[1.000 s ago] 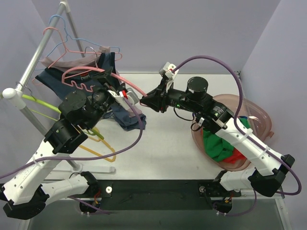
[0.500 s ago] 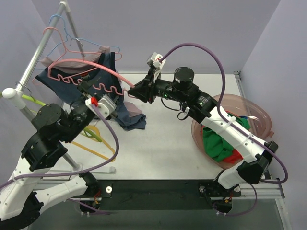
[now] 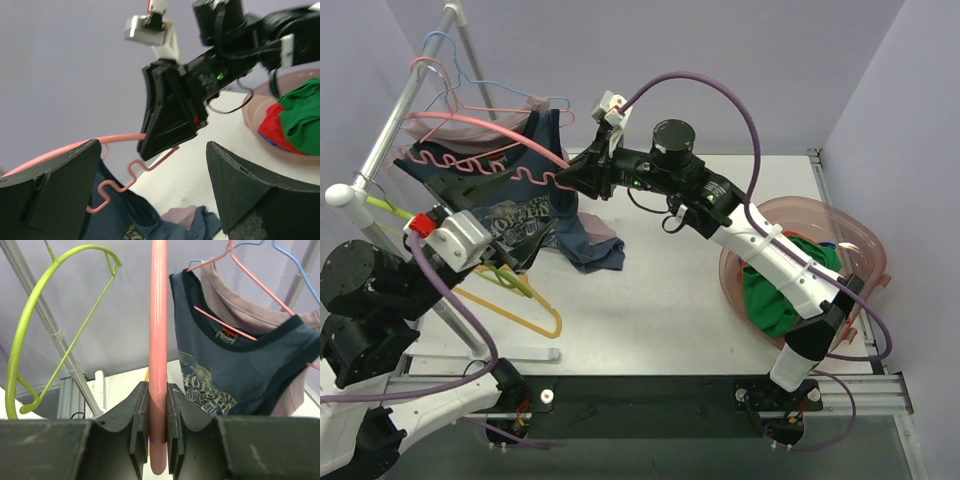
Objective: Remove the tank top from the hanger
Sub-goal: Place the hanger at the clothesline.
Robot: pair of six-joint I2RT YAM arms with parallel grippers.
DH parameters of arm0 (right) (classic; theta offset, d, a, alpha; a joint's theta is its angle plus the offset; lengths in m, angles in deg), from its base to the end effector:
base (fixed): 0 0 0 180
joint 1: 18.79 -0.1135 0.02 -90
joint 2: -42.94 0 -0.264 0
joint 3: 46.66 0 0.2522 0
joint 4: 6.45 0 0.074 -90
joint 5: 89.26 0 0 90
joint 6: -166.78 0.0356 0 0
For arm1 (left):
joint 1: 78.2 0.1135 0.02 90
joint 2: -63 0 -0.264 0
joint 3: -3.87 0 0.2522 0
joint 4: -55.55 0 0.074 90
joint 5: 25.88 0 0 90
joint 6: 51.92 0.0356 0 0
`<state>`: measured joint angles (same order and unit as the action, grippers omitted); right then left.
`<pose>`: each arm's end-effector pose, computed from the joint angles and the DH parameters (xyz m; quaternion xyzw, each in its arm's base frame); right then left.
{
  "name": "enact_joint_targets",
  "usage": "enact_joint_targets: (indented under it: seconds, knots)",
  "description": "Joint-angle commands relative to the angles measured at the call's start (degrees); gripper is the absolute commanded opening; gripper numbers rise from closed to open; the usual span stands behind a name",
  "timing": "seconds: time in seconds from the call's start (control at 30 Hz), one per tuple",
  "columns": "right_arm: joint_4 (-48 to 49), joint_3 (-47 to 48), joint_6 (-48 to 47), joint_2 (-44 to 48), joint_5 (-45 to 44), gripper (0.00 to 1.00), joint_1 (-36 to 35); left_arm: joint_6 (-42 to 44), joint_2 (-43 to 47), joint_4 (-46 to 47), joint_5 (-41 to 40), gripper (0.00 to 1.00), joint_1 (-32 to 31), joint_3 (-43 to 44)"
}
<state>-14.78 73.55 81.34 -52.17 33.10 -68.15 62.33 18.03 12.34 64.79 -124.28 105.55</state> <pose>0.2275 0.2943 0.5135 -0.4251 0.4444 0.4976 0.6117 0.0540 -0.0566 0.5365 0.3603 0.5035 -0.1523 0.7704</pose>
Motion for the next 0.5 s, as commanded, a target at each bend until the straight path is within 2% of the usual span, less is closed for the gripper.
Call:
enact_joint_targets:
  seconds: [0.0,0.23,0.47]
  knots:
    - [4.32,6.91,-2.71,-2.27,0.78,0.00,-2.40,-7.89,2.33,4.57,6.44,0.97,-0.23,1.91]
    - [5.56,14.02,-1.66,-8.76,0.42,0.00,-3.98,-12.56,6.56,7.74,7.15,0.97,-0.15,-0.38]
    - [2.22,20.72,-0.08,-14.49,-0.54,0.00,-4.69,-12.47,7.88,6.17,7.86,0.97,-0.15,-0.82]
